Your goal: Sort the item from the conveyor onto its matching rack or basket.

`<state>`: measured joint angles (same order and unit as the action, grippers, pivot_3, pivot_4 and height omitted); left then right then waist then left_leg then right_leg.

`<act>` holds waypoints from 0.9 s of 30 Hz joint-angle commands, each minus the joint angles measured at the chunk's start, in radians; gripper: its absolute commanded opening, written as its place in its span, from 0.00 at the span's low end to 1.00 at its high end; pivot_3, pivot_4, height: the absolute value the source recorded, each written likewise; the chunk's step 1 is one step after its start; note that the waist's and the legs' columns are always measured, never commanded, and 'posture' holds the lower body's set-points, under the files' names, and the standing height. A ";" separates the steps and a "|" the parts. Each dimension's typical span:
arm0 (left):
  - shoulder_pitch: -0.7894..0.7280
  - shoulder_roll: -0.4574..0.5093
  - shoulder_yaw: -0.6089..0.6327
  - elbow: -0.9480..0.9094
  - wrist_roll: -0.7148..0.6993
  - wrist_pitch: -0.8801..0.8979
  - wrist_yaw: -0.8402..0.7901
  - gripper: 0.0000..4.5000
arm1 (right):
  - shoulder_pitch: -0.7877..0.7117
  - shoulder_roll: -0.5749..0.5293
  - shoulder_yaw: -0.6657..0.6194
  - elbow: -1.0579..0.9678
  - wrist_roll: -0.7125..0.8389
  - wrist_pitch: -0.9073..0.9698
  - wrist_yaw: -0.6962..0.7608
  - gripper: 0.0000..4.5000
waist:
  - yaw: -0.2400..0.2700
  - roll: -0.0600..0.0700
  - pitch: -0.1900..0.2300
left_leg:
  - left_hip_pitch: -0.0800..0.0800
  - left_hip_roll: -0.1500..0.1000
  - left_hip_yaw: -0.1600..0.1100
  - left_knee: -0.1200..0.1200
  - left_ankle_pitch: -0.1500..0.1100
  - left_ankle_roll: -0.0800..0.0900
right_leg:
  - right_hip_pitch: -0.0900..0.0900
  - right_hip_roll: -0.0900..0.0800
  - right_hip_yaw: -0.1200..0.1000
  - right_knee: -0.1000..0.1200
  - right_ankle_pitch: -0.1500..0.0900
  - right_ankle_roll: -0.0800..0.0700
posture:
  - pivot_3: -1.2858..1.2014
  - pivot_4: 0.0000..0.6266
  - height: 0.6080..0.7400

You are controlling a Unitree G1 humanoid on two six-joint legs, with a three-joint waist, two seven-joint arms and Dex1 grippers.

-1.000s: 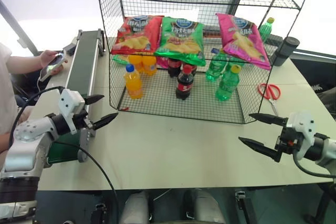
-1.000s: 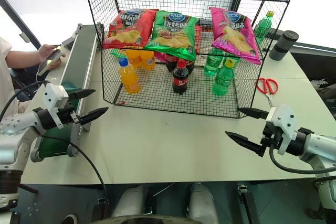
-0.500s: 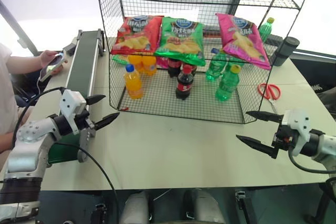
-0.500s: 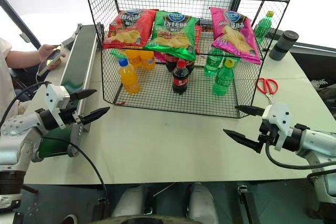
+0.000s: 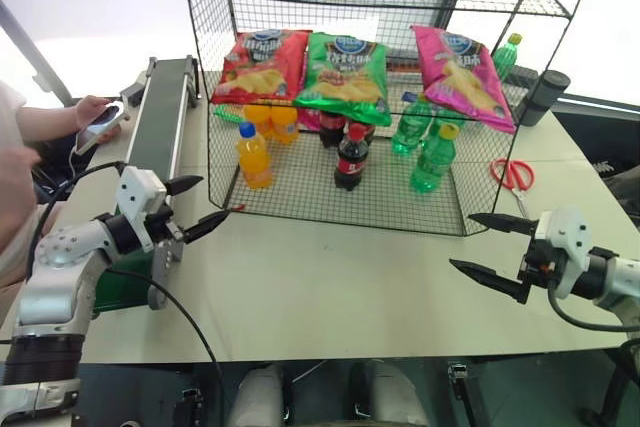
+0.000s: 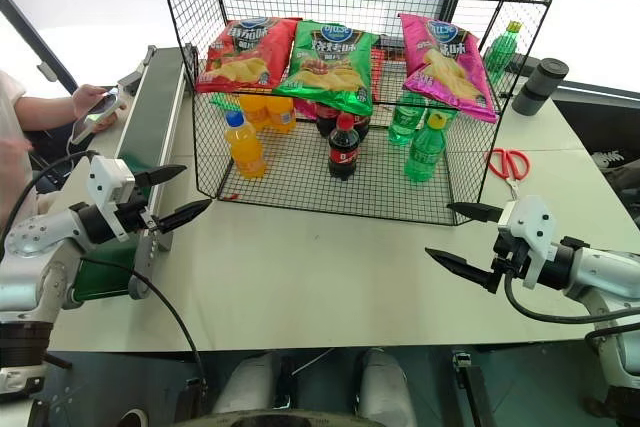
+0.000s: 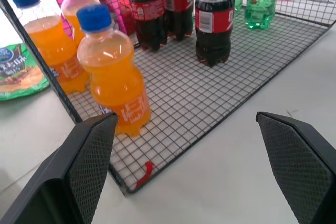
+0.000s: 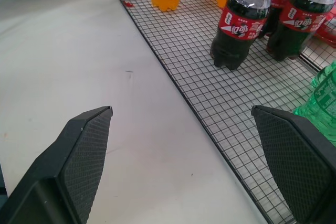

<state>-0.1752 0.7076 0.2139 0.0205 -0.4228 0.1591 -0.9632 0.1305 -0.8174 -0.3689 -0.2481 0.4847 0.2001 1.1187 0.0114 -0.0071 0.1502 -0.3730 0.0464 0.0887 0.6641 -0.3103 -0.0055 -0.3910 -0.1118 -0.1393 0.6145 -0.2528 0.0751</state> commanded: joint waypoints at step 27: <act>0.010 -0.013 0.001 -0.031 0.017 -0.036 0.015 1.00 | -0.089 -0.009 0.046 0.055 -0.031 -0.072 -0.005 0.98 | 0.001 0.000 0.000 | 0.000 0.000 0.000 0.000 0.000 0.000 | 0.000 0.000 0.000 0.000 0.000 0.000 | 0.52 0.24 1.00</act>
<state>-0.1521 0.6947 0.2109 0.0145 -0.4052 0.1419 -0.9517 0.0586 -0.8159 -0.3205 -0.1912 0.4519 0.1469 1.1087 0.0127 -0.0072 0.1501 -0.3731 0.0463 0.0887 0.6644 -0.3102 -0.0056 -0.3908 -0.1118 -0.1393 0.6146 -0.2528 0.0751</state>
